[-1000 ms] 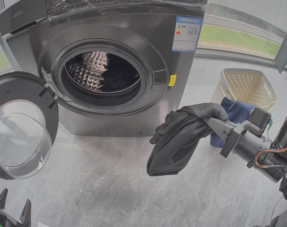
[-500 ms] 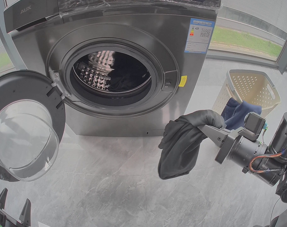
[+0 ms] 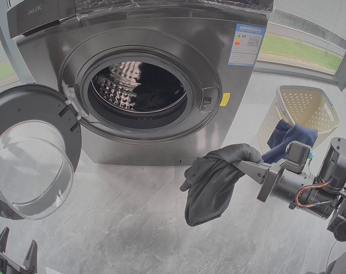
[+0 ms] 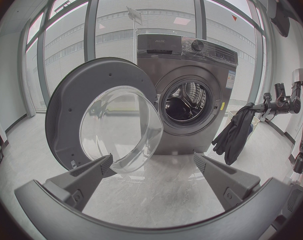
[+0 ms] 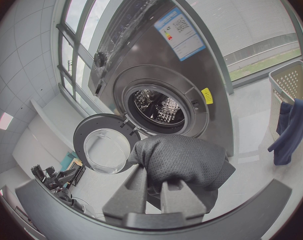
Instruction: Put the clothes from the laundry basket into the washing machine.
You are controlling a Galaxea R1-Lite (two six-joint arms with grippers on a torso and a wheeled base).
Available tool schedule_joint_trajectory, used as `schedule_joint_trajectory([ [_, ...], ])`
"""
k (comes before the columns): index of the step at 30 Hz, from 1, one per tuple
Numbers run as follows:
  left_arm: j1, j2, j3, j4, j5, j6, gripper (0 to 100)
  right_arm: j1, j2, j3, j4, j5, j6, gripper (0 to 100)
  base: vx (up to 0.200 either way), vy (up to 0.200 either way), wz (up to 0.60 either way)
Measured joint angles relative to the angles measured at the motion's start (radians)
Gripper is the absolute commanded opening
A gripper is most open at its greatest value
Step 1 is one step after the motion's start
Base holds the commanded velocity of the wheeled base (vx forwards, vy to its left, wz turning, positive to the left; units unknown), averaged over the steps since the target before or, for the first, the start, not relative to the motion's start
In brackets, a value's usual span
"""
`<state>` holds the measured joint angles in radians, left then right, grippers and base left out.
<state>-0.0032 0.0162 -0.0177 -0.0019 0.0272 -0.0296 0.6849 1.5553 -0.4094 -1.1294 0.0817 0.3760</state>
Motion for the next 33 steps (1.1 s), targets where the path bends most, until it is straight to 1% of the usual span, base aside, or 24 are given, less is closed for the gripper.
schedule_joint_trajectory([
  [9,0.000,0.000,0.000,0.000,0.000,0.001,100,-0.020,0.002,0.003,-0.001,0.004,0.005,0,0.000,0.000,0.00],
  [12,0.000,0.000,0.000,0.000,0.000,0.000,100,-0.021,0.003,-0.005,-0.001,0.003,0.004,0,0.000,0.000,0.60],
  [30,0.000,0.000,0.000,0.000,0.000,0.000,100,-0.009,0.003,0.004,-0.001,0.006,-0.003,0,0.000,0.000,0.00],
  [33,0.000,0.000,0.000,0.000,0.000,0.000,100,-0.009,0.003,0.003,-0.002,0.005,-0.003,0,0.000,0.000,0.60],
])
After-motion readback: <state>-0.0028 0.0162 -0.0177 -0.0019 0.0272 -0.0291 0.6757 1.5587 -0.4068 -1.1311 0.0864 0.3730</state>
